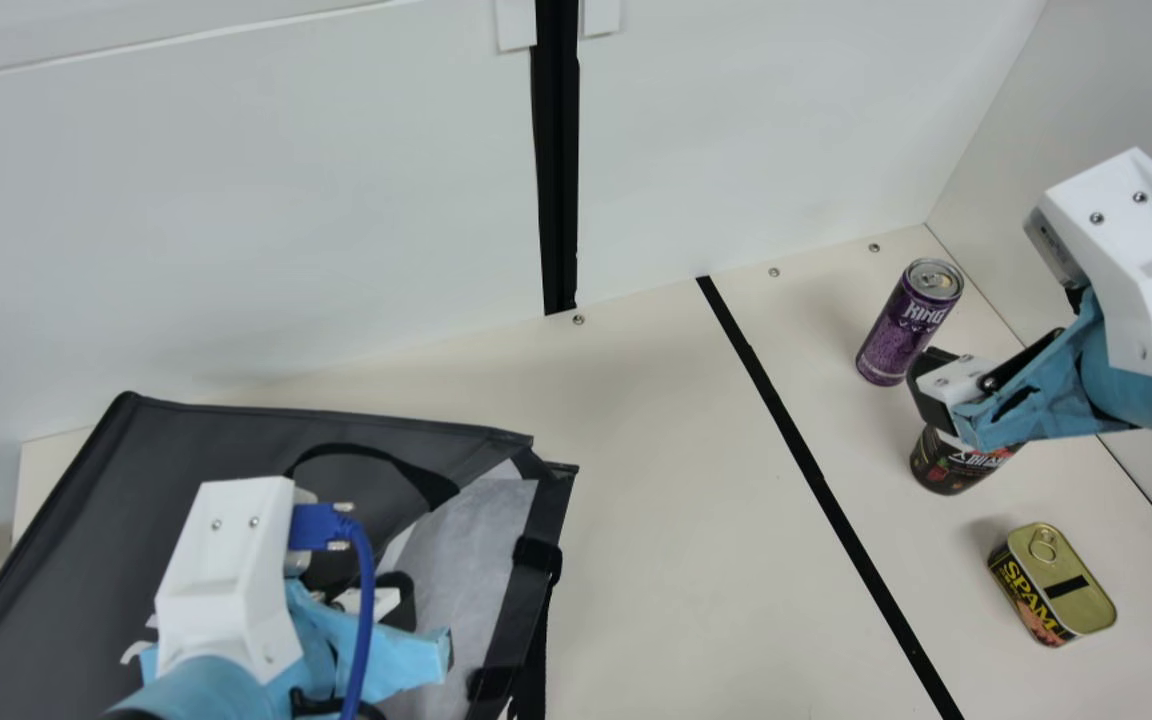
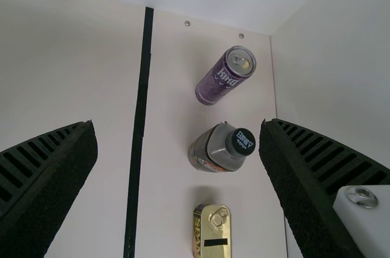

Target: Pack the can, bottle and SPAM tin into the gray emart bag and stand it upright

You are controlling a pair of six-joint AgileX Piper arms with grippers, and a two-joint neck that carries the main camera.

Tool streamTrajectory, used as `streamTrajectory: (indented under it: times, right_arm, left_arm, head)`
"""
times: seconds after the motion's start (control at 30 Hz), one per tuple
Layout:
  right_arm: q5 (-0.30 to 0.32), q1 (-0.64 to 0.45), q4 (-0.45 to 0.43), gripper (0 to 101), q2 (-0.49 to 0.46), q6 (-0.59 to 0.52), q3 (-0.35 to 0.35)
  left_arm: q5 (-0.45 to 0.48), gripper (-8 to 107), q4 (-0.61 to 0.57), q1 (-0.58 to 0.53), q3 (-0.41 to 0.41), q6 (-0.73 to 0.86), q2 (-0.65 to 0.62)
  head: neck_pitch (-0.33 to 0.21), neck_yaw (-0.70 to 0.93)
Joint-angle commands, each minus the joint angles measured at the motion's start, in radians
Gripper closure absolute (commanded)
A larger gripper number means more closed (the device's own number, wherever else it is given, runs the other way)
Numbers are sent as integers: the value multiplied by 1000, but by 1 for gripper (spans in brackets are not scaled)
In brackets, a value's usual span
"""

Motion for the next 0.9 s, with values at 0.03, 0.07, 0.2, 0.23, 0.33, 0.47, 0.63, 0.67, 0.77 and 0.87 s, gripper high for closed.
streamTrajectory:
  times: [0.03, 0.07, 0.2, 0.23, 0.33, 0.47, 0.63, 0.67, 0.77, 0.87]
  right_arm:
    - [0, 0, 0, 6, 0, 0, 0]
    - [0, 0, 0, 6, 0, 0, 0]
    - [0, 0, 0, 6, 0, 0, 0]
    - [0, 0, 0, 6, 0, 0, 0]
    - [0, 0, 0, 6, 0, 0, 0]
    - [0, 0, 0, 6, 0, 0, 0]
    - [0, 0, 0, 6, 0, 0, 0]
    - [0, 0, 0, 6, 0, 0, 0]
    - [0, 0, 0, 6, 0, 0, 0]
    - [0, 0, 0, 6, 0, 0, 0]
  left_arm:
    - [-22, 107, -86, 35, 4, 39, 2]
    - [-26, 107, -108, 46, 5, 52, 3]
    - [-41, 107, -206, 90, 9, 108, 4]
    - [-43, 107, -230, 102, 10, 123, 4]
    - [-48, 107, -304, 139, 11, 170, 3]
    - [-49, 107, -405, 191, 14, 239, 1]
    - [-40, 107, -517, 248, 21, 323, -1]
    - [-37, 107, -538, 259, 23, 340, -1]
    - [-30, 107, -590, 289, 29, 385, -1]
    - [-24, 107, -628, 313, 34, 421, 0]
  head:
    - [-23, -2]
    - [-23, -2]
    - [-23, -2]
    - [-23, -2]
    - [-23, -2]
    - [-23, -2]
    - [-23, -2]
    - [-23, -2]
    - [-23, -2]
    - [-23, -2]
